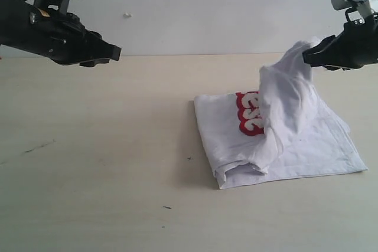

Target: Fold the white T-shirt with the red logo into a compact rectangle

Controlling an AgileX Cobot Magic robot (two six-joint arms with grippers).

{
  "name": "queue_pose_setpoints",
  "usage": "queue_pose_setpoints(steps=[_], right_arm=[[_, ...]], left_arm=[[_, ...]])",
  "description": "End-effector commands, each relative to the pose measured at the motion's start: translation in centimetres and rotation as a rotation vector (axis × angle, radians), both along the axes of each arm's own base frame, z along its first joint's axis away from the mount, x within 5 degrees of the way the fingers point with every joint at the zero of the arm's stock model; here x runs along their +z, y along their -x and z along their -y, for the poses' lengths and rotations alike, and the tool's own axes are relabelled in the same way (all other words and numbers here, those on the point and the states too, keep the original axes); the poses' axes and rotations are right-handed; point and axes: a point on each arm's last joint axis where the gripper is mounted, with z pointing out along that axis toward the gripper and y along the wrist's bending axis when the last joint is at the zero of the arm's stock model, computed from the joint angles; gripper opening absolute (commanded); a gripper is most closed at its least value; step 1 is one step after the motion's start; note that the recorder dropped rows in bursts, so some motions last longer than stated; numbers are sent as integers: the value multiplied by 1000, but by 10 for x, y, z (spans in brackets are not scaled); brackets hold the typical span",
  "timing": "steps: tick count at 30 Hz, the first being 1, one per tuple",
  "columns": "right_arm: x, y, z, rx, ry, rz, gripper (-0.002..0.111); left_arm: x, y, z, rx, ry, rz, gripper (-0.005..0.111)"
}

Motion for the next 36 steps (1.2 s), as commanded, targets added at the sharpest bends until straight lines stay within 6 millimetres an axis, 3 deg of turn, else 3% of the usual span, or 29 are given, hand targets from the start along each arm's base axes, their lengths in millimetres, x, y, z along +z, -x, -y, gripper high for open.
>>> queue_pose_setpoints(steps=[1, 6, 9, 10, 12, 15, 18, 23, 27, 31, 36], right_arm=[[7, 0, -2, -23, -56, 0, 51], [23, 4, -2, -126, -153, -15, 54], [27, 6, -22, -72, -239, -60, 53], [20, 6, -41, -27, -190, -114, 51], [9, 5, -58, -32, -100, -167, 51], [-8, 2, -74, -79, 10, -220, 54], [-17, -1, -87, -126, 11, -243, 61], [-29, -12, -109, -127, 23, -226, 60], [-51, -18, -106, -174, 55, -286, 58], [-55, -19, -99, -228, 101, -293, 58], [-77, -22, -99, -258, 93, -322, 58]], left_arm=[[2, 0, 0, 7, 11, 11, 35], [2, 0, 0, 9, 16, 9, 35], [2, 0, 0, 14, 23, 16, 35], [3, -1, 0, 20, 33, 18, 35], [3, -1, 0, 21, 35, 17, 35], [2, 0, 0, 19, 33, 11, 35], [2, 0, 0, 19, 33, 9, 35], [2, 0, 0, 19, 34, 4, 35], [0, 1, 0, 20, 34, -4, 35], [0, 1, 0, 21, 34, -1, 35], [0, 2, 0, 19, 33, -7, 35]])
